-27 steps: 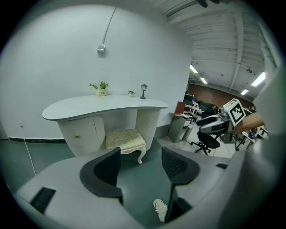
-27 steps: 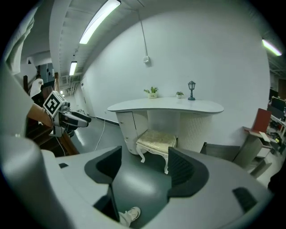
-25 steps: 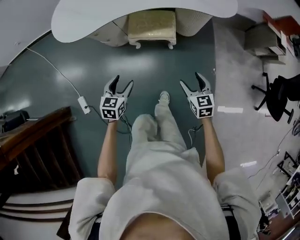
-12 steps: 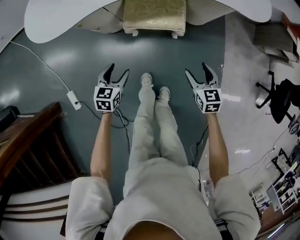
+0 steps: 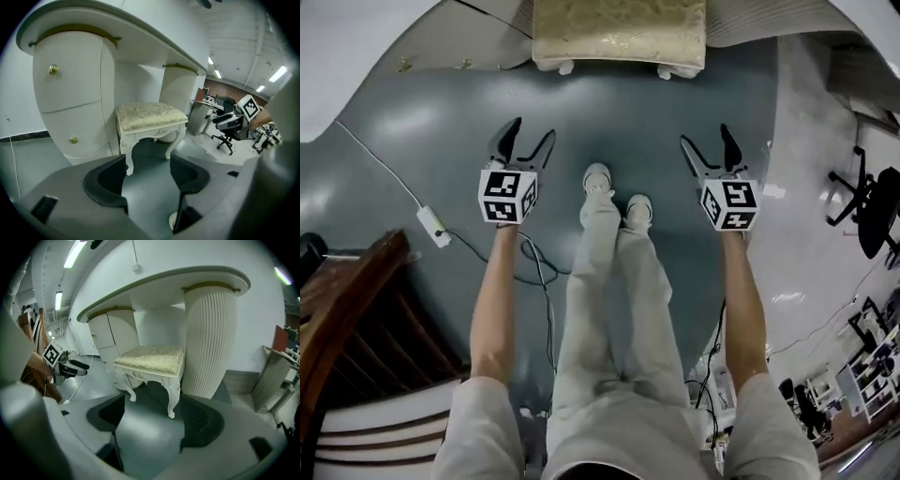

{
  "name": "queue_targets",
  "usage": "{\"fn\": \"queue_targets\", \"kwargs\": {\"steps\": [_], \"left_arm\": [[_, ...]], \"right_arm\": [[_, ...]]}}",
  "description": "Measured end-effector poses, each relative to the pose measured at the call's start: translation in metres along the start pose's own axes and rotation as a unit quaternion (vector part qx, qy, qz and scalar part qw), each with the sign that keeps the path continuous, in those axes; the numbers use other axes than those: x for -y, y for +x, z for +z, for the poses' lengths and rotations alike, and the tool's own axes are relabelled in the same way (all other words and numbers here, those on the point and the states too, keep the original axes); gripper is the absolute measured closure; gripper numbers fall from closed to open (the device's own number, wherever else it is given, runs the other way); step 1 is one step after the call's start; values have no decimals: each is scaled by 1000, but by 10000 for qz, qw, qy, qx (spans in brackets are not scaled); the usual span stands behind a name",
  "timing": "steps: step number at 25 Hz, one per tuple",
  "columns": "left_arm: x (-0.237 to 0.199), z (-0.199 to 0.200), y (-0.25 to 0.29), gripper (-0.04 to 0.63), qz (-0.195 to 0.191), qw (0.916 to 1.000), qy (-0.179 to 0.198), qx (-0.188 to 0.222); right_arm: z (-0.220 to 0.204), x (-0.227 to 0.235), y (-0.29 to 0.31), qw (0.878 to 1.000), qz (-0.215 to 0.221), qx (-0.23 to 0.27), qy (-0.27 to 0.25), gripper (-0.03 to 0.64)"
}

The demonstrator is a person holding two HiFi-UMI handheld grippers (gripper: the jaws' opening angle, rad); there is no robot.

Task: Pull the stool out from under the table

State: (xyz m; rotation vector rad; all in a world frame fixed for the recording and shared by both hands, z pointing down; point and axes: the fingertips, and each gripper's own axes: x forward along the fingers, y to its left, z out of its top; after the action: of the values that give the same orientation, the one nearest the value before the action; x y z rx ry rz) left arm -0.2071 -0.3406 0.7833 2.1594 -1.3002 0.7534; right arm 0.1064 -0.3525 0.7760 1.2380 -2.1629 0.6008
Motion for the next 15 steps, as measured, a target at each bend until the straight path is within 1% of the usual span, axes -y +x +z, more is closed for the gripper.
{"fn": "queue_targets", "kwargs": {"steps": [4,7,11,15], "left_arm": [[-24,-31,53,318,-10,10000,13,-22],[-42,-46,87,313,12,10000,26,-74],[-64,-52,123,301,92,9999,54,-52],[-76,-51,153,295,77,9999,84,2]], "right_arm": [[-30,7,54,10000,-22,11,90,256],[-45,19,92,9999,-80,-3,126,256],[-55,45,134,9995,-240,-12,191,255],[-55,72,167,9990,-393,22,190,245]]}}
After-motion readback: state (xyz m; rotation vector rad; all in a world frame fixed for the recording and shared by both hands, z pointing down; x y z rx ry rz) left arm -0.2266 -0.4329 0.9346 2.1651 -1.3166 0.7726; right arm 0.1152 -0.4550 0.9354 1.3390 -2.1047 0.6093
